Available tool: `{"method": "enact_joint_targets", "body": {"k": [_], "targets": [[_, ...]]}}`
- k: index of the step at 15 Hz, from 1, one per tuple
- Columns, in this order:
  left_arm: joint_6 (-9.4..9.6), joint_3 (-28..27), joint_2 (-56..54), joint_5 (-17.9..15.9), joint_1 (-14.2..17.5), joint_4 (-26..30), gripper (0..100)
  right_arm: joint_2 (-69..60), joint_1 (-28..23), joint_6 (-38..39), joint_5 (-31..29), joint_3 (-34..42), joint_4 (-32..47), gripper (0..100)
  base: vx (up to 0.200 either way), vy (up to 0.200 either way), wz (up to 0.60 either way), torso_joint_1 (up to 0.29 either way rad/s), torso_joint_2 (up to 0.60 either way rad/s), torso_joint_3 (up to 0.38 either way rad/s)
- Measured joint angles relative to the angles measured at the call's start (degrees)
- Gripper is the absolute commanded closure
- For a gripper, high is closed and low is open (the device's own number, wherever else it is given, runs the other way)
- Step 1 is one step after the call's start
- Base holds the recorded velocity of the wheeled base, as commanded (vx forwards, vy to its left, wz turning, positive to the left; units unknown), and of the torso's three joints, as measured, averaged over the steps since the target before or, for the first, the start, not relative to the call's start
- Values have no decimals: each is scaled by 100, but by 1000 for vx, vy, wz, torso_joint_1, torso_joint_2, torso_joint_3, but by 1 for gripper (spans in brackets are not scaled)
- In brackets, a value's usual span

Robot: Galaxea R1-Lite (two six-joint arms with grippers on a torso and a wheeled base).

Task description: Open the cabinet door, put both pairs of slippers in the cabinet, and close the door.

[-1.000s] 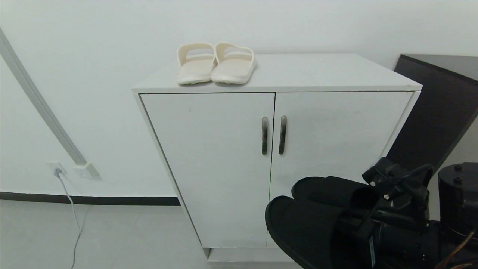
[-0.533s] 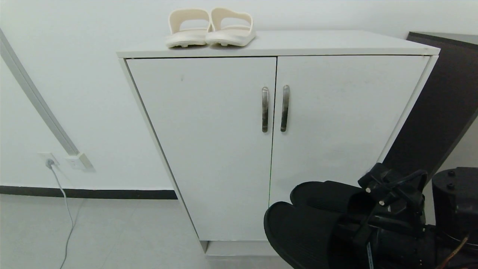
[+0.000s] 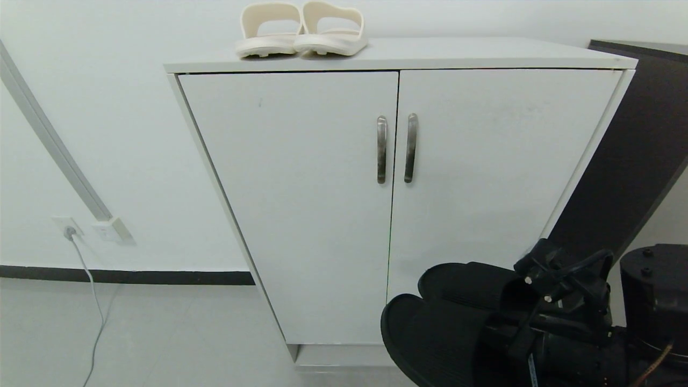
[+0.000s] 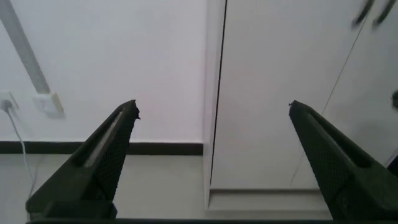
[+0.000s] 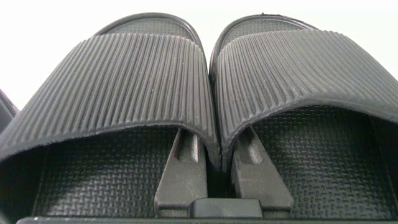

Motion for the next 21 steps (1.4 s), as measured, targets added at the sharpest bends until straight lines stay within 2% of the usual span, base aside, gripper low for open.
{"method": "enact_joint_targets", "body": {"k": [2, 4, 7, 9, 11, 14, 15, 21], "targets": [[17, -276, 510, -464, -2, 119, 0, -11, 2, -27, 0, 34, -9, 100, 0, 0, 0, 0, 0, 0], [20, -378, 1065, -961, -5, -44, 0, -17, 5, -30, 0, 65, -37, 100, 0, 0, 0, 0, 0, 0], [24, -428, 2048, -1467, -27, -836, 0, -15, 5, -28, 10, 74, -46, 100, 0, 0, 0, 0, 0, 0], [24, -441, 2739, -1760, -160, -1440, 0, -11, 5, -28, 18, 106, -37, 100, 0, 0, 0, 0, 0, 0], [-24, -477, 3445, -1866, -542, -1904, 0, -4, 5, -30, 126, 119, -44, 100, 0, 0, 0, 0, 0, 0], [-336, -763, 4307, -1904, -1362, -2416, 0, 0, 5, -22, 174, 124, -46, 100, 0, 0, 0, 0, 0, 0], [-380, -903, 4523, -1905, -1559, -2491, 0, 2, 5, -24, 174, 127, -46, 100, 0, 0, 0, 0, 0, 0], [-396, -1736, 5714, -1871, -2555, -3005, 0, 39, 5, -20, 184, 161, -61, 100, 0, 0, 0, 0, 0, 0]]}}
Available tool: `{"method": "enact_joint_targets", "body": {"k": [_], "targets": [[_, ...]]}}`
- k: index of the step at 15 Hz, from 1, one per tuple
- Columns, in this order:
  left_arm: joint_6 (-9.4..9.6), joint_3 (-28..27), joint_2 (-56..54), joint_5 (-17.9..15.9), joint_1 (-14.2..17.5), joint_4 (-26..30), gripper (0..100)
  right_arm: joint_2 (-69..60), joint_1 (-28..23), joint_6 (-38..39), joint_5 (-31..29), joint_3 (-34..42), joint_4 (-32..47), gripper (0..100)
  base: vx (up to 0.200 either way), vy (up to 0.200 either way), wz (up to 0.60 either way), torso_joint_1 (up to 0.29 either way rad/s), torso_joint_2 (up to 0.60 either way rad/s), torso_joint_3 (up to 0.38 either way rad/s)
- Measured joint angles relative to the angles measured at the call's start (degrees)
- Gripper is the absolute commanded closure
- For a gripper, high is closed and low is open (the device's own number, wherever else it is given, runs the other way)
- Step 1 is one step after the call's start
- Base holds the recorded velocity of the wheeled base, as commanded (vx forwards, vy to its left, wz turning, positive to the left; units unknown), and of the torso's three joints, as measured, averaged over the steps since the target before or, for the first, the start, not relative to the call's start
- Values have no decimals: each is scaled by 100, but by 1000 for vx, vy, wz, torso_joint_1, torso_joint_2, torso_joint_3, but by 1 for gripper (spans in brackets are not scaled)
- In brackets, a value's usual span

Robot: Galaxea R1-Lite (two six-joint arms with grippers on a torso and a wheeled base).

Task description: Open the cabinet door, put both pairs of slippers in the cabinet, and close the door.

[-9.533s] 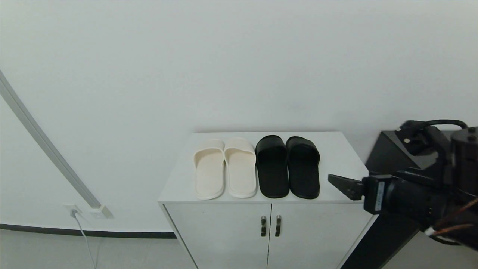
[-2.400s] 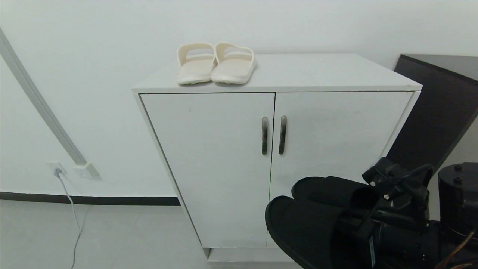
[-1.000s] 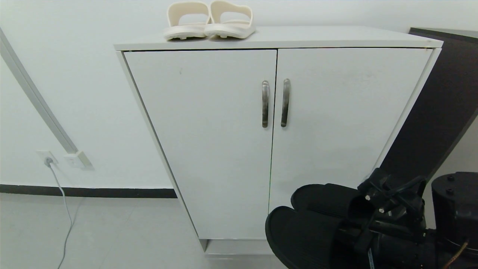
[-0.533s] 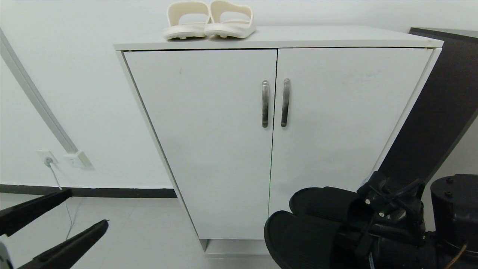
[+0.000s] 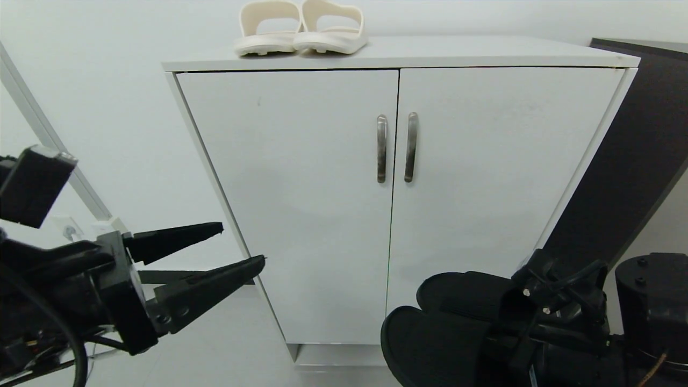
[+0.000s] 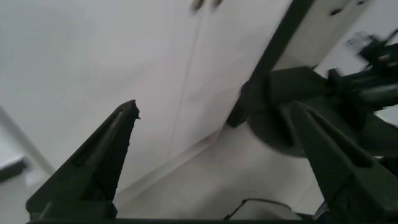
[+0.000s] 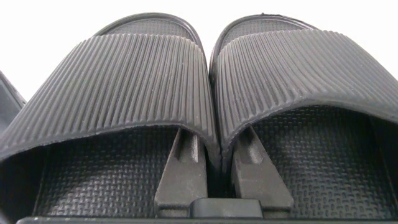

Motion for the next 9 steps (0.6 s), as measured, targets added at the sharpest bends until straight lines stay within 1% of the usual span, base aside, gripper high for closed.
{"method": "enact_joint_targets", "body": {"k": [3, 5, 7, 9], "targets": [[-4, -491, 557, 128, -416, -90, 0, 20, -2, 0, -7, 0, -21, 100, 0, 0, 0, 0, 0, 0], [-48, -913, 1019, 183, -713, -137, 0, 29, -5, 4, -7, 0, -22, 100, 0, 0, 0, 0, 0, 0], [-282, -1395, 1456, 166, -957, -271, 0, 44, -13, 15, -15, 0, -24, 100, 0, 0, 0, 0, 0, 0], [-397, -1958, 1896, 24, -1158, -323, 0, 60, -27, 22, -17, 0, -24, 100, 0, 0, 0, 0, 0, 0]]}}
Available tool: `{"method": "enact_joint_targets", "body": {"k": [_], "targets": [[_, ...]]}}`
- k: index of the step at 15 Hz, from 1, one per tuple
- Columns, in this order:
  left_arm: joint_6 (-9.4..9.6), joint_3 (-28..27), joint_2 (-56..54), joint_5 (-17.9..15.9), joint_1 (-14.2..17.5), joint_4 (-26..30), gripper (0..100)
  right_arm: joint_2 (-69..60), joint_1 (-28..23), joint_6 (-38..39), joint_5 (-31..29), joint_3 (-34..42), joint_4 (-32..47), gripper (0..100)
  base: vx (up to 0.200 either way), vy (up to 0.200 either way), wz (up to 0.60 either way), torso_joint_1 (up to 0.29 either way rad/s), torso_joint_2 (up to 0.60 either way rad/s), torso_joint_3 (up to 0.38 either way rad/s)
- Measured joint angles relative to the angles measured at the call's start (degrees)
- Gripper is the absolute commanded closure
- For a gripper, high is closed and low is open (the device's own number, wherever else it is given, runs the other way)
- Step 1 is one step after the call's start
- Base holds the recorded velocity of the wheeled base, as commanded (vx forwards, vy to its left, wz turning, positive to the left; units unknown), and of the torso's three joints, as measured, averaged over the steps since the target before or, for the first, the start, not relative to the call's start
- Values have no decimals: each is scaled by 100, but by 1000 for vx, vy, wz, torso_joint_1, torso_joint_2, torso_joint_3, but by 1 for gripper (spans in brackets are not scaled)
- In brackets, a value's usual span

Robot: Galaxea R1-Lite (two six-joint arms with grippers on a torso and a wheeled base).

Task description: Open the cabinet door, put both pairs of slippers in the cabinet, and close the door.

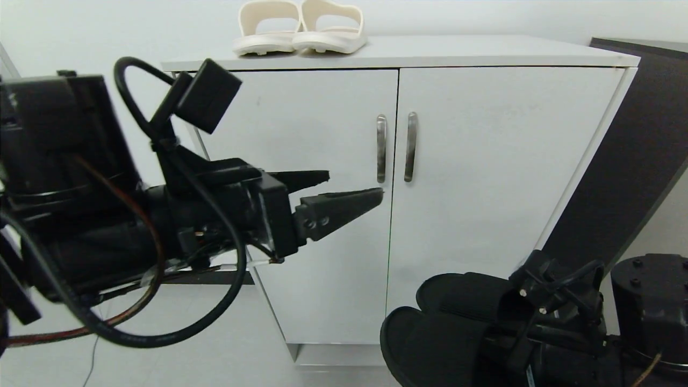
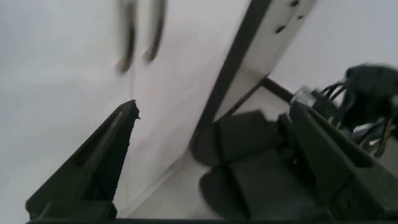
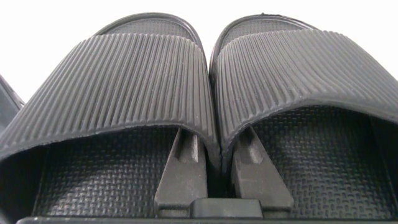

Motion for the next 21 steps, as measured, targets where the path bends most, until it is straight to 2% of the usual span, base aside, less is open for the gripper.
{"method": "enact_joint_targets", "body": {"k": [4, 8, 10, 15, 19, 20, 21], "targets": [[-106, -819, 561, -457, -443, 419, 0, 9, -13, 20, 0, 7, 4, 100, 0, 0, 0, 0, 0, 0], [-618, -1910, 1128, -1092, -600, 703, 0, 6, -16, 17, 10, 16, -5, 100, 0, 0, 0, 0, 0, 0], [-725, -2236, 1403, -1123, -611, 712, 0, 9, -13, 17, 10, 16, -2, 100, 0, 0, 0, 0, 0, 0], [-717, -2503, 1759, -105, -619, 725, 0, 23, -13, 20, 10, 18, 2, 100, 0, 0, 0, 0, 0, 0], [-708, -2800, 1963, 347, -551, 805, 0, 37, -16, 20, 10, 18, 4, 100, 0, 0, 0, 0, 0, 0], [-660, -2853, 2018, 429, -518, 808, 0, 37, -17, 15, 7, 18, 4, 100, 0, 0, 0, 0, 0, 0], [-532, -2877, 2071, 591, -492, 806, 0, 37, -16, 6, 2, 18, 4, 100, 0, 0, 0, 0, 0, 0]]}}
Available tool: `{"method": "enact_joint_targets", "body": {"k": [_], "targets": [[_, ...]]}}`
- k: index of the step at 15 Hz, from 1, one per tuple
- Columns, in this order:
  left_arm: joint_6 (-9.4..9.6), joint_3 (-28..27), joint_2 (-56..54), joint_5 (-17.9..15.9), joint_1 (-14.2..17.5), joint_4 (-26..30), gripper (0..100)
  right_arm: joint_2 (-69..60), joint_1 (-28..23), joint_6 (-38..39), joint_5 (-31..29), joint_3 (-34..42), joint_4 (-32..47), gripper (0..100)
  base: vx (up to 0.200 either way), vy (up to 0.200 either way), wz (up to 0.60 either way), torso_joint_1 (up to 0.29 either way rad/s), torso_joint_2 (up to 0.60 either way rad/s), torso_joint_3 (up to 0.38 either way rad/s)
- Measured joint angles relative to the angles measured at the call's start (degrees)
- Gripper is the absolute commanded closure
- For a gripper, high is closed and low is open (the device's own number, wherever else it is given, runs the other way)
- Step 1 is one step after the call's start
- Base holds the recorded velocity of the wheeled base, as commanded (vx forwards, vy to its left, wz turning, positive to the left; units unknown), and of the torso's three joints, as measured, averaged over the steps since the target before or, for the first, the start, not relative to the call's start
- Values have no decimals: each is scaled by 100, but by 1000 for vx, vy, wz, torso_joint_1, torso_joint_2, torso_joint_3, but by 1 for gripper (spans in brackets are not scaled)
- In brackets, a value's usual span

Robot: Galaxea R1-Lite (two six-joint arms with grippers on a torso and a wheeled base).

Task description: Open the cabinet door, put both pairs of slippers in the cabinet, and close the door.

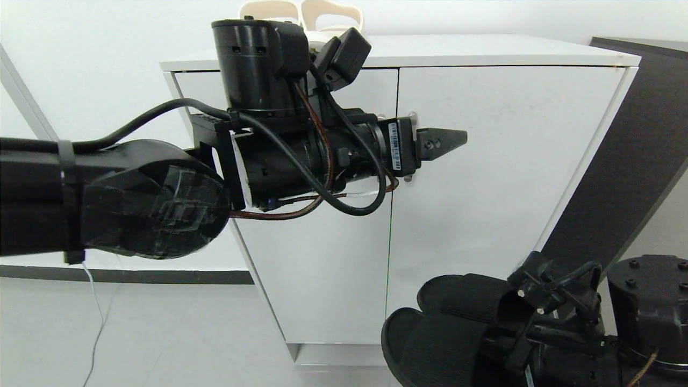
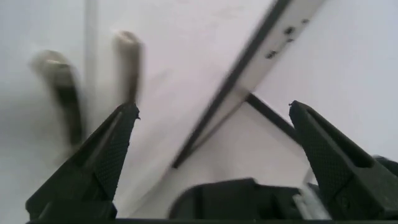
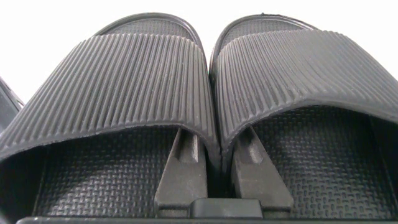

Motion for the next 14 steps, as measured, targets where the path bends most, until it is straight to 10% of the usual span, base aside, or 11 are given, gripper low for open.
{"method": "enact_joint_targets", "body": {"k": [8, 11, 12, 14], "targets": [[59, -360, 471, 87, 135, 0, 0, 38, 7, -20, 5, 26, 2, 100, 0, 0, 0, 0, 0, 0], [-189, -577, 669, -145, 210, -4, 0, 50, 7, -20, 7, 41, 2, 100, 0, 0, 0, 0, 0, 0], [-218, -585, 691, -148, 221, -12, 100, 49, 7, -22, 7, 50, 2, 100, 0, 0, 0, 0, 0, 0], [-243, -572, 700, -132, 243, -12, 100, 49, 10, -22, 7, 59, 2, 100, 0, 0, 0, 0, 0, 0]]}}
